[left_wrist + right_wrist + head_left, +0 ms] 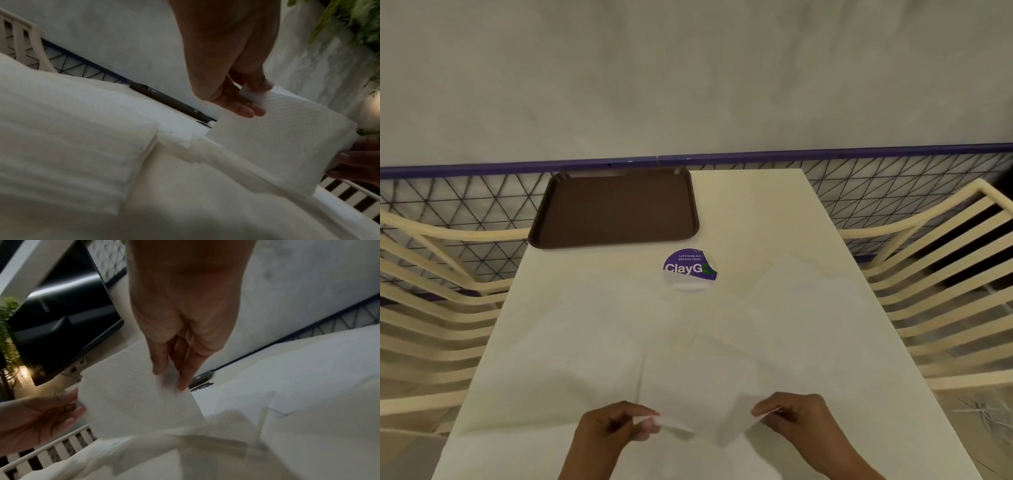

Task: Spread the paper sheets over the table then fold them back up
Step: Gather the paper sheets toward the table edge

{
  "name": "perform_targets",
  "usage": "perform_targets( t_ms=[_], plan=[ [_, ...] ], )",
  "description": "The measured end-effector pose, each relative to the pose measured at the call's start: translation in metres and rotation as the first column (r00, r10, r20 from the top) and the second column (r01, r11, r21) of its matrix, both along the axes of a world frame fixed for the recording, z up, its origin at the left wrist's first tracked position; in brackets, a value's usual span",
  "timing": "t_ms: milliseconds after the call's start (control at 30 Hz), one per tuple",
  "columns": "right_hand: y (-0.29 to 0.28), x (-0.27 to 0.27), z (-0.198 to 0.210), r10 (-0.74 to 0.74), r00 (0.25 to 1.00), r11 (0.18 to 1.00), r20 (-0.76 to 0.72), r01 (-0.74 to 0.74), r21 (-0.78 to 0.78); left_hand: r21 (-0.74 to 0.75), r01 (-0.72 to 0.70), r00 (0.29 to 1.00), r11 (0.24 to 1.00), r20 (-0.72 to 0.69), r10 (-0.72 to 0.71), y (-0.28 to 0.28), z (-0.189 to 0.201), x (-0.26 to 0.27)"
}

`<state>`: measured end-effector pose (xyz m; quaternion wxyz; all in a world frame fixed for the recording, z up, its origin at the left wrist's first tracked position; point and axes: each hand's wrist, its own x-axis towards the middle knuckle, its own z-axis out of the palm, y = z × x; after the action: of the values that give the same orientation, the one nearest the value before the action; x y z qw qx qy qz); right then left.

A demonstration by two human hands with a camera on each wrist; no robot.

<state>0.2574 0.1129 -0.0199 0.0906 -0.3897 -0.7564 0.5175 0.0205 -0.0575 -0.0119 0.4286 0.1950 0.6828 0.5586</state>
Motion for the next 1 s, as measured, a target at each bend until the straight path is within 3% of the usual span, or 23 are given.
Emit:
perform_targets(
  t_ms=[100, 300, 433, 500, 533, 567, 633, 733, 767, 833, 867, 933, 1000],
  plan=[
    [0.005, -0.001, -0.011, -0.018, 0.995, 0.999, 0.101, 0.023, -0.049, -0.095, -0.056, 0.998, 0.994, 0.003, 0.056, 0.005, -0.01, -0.001],
    [0.026, -0.027, -0.023, -0.132, 0.974, 0.989, 0.185, 0.142, -0.043, -0.26, -0.053, 0.976, 0.964, -0.217, -0.005, 0.031, -0.029, -0.018],
    [0.037, -0.047, -0.039, -0.05, 0.958, 0.999, 0.282, 0.048, 0.015, -0.387, -0.023, 0.969, 0.922, -0.236, -0.075, 0.04, -0.038, -0.024],
    [0.036, -0.052, -0.043, -0.031, 0.947, 0.998, 0.321, 0.011, 0.065, -0.383, -0.056, 0.935, 0.922, -0.344, -0.086, 0.036, -0.045, -0.023],
    [0.035, -0.053, -0.044, -0.036, 0.943, 0.996, 0.33, 0.007, 0.089, -0.355, -0.087, 0.87, 0.931, -0.482, -0.103, 0.033, -0.05, -0.02],
    [0.033, -0.054, -0.044, -0.041, 0.94, 0.994, 0.338, 0.006, 0.106, -0.305, -0.09, 0.749, 0.948, -0.648, -0.138, 0.029, -0.055, -0.016],
    [0.03, -0.053, -0.044, -0.046, 0.94, 0.991, 0.338, 0.0, 0.134, -0.224, 0.092, 0.464, 0.97, -0.853, -0.24, 0.024, -0.06, 0.0],
    [0.028, -0.052, -0.042, -0.039, 0.939, 0.994, 0.342, 0.001, 0.109, -0.385, 0.393, 0.039, 0.835, -0.9, -0.433, 0.012, -0.082, 0.029],
    [0.027, -0.051, -0.041, -0.035, 0.944, 0.995, 0.329, 0.003, 0.097, -0.483, 0.437, -0.055, 0.759, -0.857, -0.513, 0.006, -0.092, 0.032],
    [0.023, -0.047, -0.037, -0.022, 0.948, 0.986, 0.318, -0.031, 0.162, -0.597, 0.464, -0.188, 0.654, -0.788, -0.586, -0.006, -0.113, 0.033],
    [0.02, -0.045, -0.036, -0.024, 0.948, 0.952, 0.318, -0.075, 0.295, -0.631, 0.464, -0.224, 0.621, -0.762, -0.607, -0.012, -0.119, 0.032],
    [0.006, -0.042, -0.034, 0.027, 0.965, 0.794, 0.262, -0.18, 0.581, -0.676, 0.469, -0.231, 0.569, -0.716, -0.659, -0.016, -0.122, 0.03],
    [-0.015, -0.037, -0.042, 0.244, 0.916, 0.644, 0.319, -0.399, 0.653, -0.685, 0.468, -0.214, 0.558, -0.701, -0.681, -0.013, -0.118, 0.028]
  ],
)
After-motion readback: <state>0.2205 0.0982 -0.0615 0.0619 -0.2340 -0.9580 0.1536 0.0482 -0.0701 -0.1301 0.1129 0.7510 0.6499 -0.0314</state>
